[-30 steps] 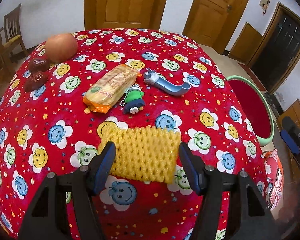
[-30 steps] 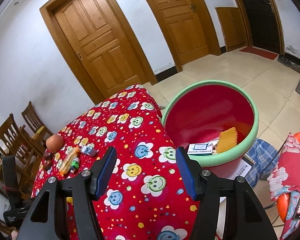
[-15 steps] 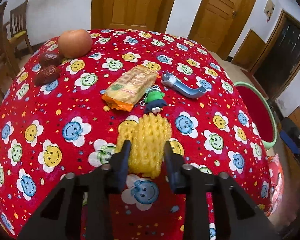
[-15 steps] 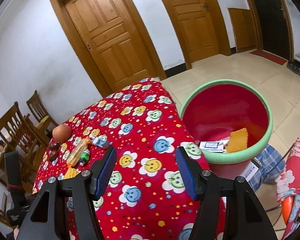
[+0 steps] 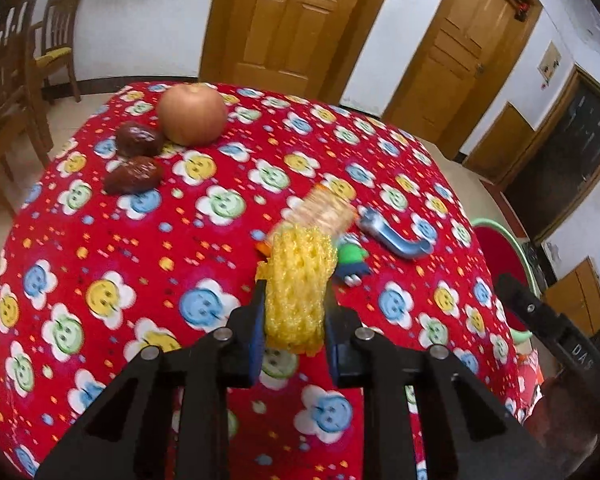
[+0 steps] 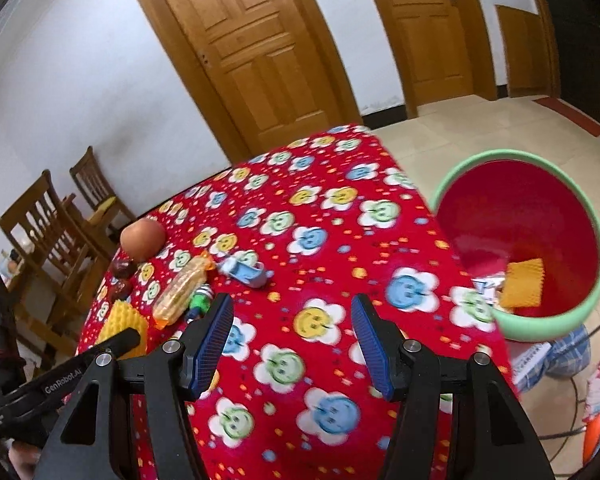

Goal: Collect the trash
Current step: 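Grasp the second yellow foam net with the left tool, then grasp the blue plastic toy with the right tool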

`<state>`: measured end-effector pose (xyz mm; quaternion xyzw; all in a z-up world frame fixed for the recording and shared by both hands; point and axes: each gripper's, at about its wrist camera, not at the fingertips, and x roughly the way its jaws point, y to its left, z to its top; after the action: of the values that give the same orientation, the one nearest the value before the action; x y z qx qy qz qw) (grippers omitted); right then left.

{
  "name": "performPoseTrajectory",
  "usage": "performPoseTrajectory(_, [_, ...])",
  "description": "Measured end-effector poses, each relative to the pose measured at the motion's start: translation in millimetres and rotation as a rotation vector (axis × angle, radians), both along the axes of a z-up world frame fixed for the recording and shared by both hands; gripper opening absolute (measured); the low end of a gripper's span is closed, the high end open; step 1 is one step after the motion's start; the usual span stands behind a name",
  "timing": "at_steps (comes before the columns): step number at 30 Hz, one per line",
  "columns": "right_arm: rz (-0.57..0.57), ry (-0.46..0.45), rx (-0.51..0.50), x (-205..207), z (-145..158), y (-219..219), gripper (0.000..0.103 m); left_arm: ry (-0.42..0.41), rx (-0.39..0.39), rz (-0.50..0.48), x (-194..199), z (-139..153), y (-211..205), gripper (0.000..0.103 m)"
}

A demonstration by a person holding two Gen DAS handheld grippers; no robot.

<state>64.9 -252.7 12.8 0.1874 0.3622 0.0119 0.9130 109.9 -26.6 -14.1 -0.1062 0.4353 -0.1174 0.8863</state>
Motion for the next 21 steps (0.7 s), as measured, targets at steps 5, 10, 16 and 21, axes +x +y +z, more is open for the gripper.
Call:
performPoseTrajectory(5, [0.019,0.033,0.025,24,-13,11,0.063,-0.011,-0.015,0.028,7,1,12,0.024])
performPoseTrajectory(10, [0.029,0.064,0.025,48,-26,21,0.062,-0.006,-0.031,0.036,10,-3,19,0.024])
performPoseTrajectory(16, [0.031,0.098,0.014,69,-40,30,0.045,-0.001,-0.042,0.036,12,-9,24,0.024])
performPoseTrajectory(21, [0.023,0.088,0.003,76,-44,33,0.027,0.003,-0.047,0.039,14,-12,26,0.024])
